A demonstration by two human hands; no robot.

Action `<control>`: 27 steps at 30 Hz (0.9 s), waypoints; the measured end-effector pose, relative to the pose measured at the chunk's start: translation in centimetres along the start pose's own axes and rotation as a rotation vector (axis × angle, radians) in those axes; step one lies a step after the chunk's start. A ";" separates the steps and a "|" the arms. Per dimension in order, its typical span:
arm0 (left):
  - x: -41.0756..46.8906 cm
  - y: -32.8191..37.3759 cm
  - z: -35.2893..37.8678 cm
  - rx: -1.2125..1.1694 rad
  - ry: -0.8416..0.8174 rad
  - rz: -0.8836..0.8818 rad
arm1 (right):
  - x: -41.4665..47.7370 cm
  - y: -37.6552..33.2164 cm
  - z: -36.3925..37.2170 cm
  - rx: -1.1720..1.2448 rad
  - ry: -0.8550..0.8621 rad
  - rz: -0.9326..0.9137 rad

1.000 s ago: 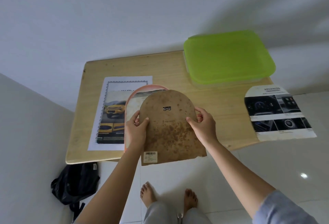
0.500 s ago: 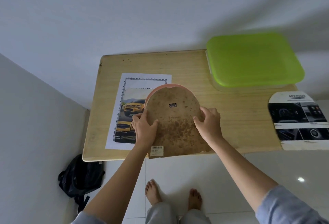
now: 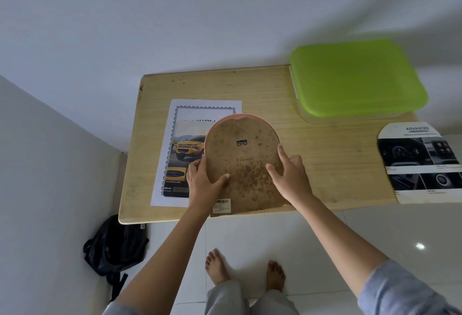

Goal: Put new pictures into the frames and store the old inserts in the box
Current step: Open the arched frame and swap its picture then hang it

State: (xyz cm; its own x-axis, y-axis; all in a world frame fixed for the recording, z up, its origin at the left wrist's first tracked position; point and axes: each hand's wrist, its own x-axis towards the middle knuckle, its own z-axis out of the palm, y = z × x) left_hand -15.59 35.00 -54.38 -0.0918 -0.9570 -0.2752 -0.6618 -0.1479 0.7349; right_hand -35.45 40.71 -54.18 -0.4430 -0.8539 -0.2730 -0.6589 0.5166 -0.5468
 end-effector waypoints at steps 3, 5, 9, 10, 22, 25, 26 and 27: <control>0.0 0.4 0.2 0.006 0.045 -0.016 | 0.1 -0.2 0.2 -0.044 0.006 0.003; 0.2 0.6 0.3 0.010 0.074 -0.027 | 0.2 -0.3 0.4 -0.105 0.014 -0.002; 0.3 0.6 0.3 0.002 0.085 -0.017 | 0.3 -0.4 0.6 -0.166 0.025 -0.003; 0.2 0.6 0.3 0.006 0.084 -0.005 | 0.2 -0.3 0.6 -0.155 0.029 -0.007; -3.4 -1.4 0.5 0.059 -0.057 0.085 | -3.5 1.7 0.3 -0.067 0.004 -0.196; -3.4 -1.4 0.5 0.056 -0.053 0.079 | -3.6 1.6 0.5 -0.102 0.024 -0.190; -3.4 -1.3 0.5 0.056 -0.053 0.078 | -3.6 1.6 0.6 -0.109 0.029 -0.188; -3.4 -1.3 0.6 0.058 -0.053 0.077 | -3.5 1.6 0.6 -0.115 0.033 -0.189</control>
State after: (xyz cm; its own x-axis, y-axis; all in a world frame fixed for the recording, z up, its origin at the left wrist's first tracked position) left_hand -14.83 38.60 -54.78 -0.1823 -0.9503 -0.2525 -0.6931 -0.0580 0.7185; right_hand -34.55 44.54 -54.60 -0.3234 -0.9348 -0.1467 -0.7964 0.3526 -0.4914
